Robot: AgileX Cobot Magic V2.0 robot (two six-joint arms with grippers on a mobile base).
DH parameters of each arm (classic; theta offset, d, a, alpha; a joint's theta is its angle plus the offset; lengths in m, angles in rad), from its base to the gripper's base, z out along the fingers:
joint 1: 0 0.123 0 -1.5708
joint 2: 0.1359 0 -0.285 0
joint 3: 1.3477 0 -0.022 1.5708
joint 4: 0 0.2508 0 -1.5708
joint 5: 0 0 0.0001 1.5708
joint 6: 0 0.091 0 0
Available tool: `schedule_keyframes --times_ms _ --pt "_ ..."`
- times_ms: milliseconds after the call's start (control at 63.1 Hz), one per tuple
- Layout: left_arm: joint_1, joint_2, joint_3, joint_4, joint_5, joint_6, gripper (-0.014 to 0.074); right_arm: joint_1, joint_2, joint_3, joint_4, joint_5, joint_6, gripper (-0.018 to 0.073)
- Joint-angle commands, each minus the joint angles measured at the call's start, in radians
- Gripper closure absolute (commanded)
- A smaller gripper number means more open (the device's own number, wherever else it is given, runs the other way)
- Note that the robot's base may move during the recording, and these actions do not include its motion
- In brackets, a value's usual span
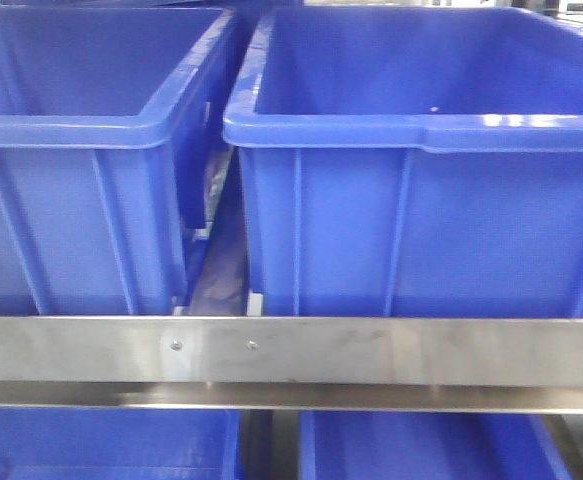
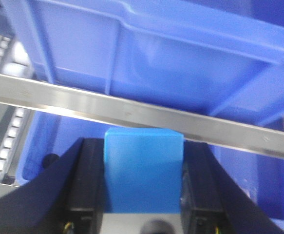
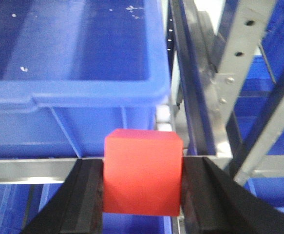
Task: Sort and place red and blue blocks on shelf
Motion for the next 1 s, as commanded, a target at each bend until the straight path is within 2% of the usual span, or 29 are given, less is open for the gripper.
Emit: schedule_keyframes --times_ms 0,982 --pt "0.000 0.004 -0.031 0.002 -0.080 -0.008 0.0472 -0.005 0.005 -0.029 -0.011 -0.080 -0.002 0.0499" --pt "0.000 0.004 -0.031 0.002 -0.080 -0.008 0.0472 -0.005 0.005 -0.029 -0.011 -0.080 -0.002 0.0499"
